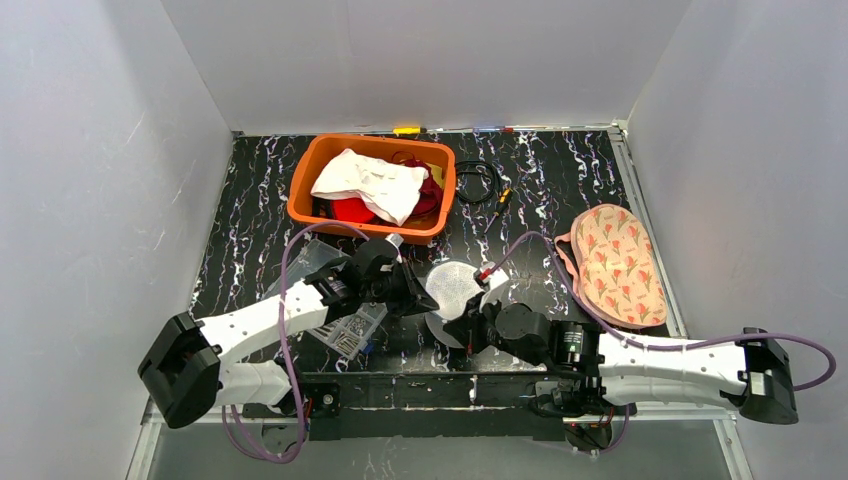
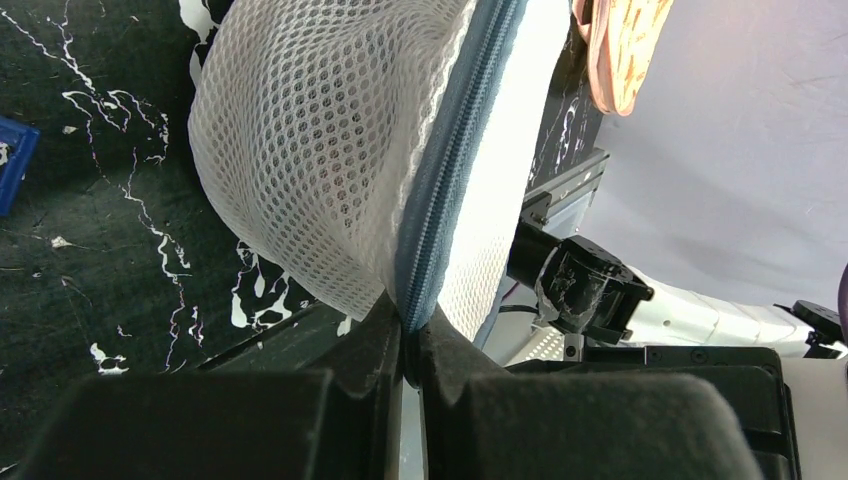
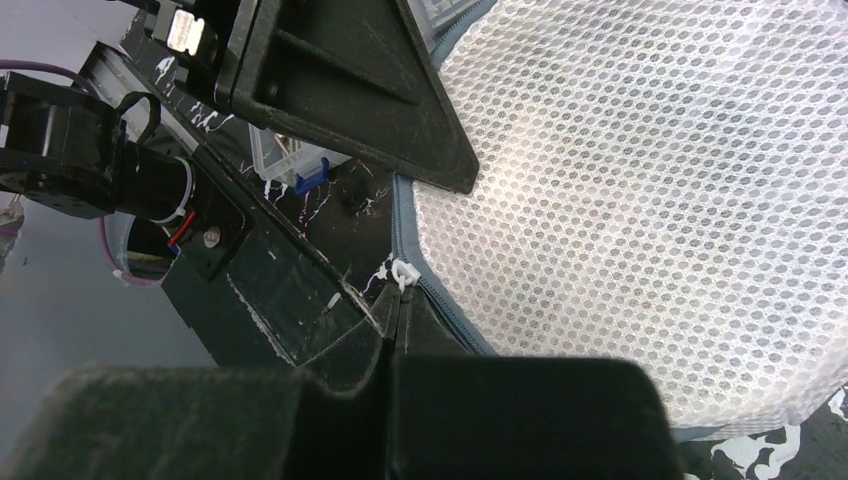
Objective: Unzip the laundry bag and remove the bra
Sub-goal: Unzip the laundry bag at the center of the board.
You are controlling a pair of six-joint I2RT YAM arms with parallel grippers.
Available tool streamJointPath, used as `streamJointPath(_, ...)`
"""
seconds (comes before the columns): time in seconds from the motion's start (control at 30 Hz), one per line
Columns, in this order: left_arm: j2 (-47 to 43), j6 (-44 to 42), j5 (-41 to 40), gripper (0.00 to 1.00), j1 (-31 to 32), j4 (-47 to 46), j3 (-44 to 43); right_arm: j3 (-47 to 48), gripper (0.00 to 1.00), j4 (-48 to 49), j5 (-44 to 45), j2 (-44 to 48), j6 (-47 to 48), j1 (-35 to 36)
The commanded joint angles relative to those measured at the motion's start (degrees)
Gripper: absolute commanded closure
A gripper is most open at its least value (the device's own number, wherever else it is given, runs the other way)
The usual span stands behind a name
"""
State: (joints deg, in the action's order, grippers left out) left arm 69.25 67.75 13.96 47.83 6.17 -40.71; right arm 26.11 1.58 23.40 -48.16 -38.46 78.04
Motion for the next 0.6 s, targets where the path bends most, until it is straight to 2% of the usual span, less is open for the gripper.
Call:
streamJointPath(0.0, -1.8, -1.3, -3.7, 1.00, -0.1, 2.6, -1.4, 2.6, 0.99, -1.4, 0.4, 2.6, 0.2, 0.2)
streamJointPath(0.3, -4.4, -7.2, -3.9, 1.00, -1.3, 7.4, -4.0, 4.8, 0.99, -15.2, 7.9, 10.2, 0.5, 0.2)
streamJointPath(0.57, -3.4, -17.4, 7.4, 1.00, -4.8, 7.8, -8.0, 6.0, 0.99, -26.0, 14.6, 16.7, -0.4, 0.2)
